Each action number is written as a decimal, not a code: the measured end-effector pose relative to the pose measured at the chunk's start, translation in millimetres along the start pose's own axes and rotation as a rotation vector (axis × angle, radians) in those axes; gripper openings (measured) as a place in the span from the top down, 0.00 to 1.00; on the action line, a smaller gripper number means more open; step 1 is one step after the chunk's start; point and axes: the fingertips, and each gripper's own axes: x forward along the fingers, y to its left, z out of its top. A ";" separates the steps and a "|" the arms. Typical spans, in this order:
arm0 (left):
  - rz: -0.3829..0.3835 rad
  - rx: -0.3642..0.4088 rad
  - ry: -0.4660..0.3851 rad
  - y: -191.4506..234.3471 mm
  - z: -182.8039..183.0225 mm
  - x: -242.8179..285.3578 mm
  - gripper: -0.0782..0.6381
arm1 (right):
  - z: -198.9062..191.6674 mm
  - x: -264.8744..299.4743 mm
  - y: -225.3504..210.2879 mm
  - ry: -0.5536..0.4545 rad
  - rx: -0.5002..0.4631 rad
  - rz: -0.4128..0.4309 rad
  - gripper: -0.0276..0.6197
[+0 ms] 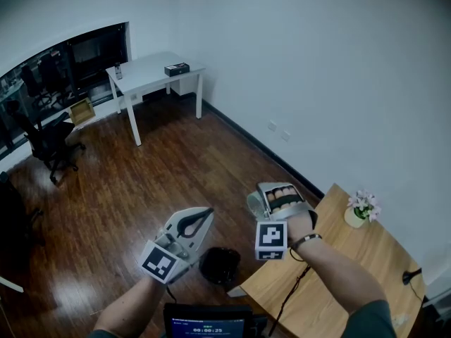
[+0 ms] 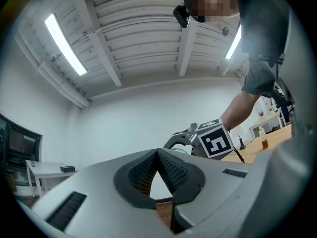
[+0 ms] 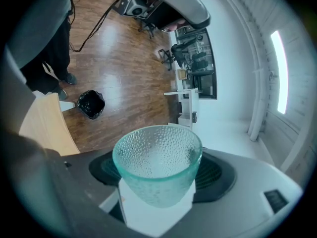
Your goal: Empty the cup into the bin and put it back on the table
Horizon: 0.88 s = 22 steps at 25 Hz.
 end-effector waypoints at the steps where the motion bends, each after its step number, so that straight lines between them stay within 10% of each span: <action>1: -0.001 -0.002 -0.001 0.4 -0.2 0.2 0.90 | 0.1 0.0 -0.8 -0.003 0.014 0.002 0.34; 13: 0.006 -0.016 -0.007 6.8 -3.7 -0.1 0.90 | -4.6 4.0 -1.0 -0.060 0.300 0.069 0.34; 22: -0.022 -0.027 -0.031 4.2 2.9 -1.5 0.90 | -13.6 -12.6 -21.7 -0.246 0.827 0.126 0.34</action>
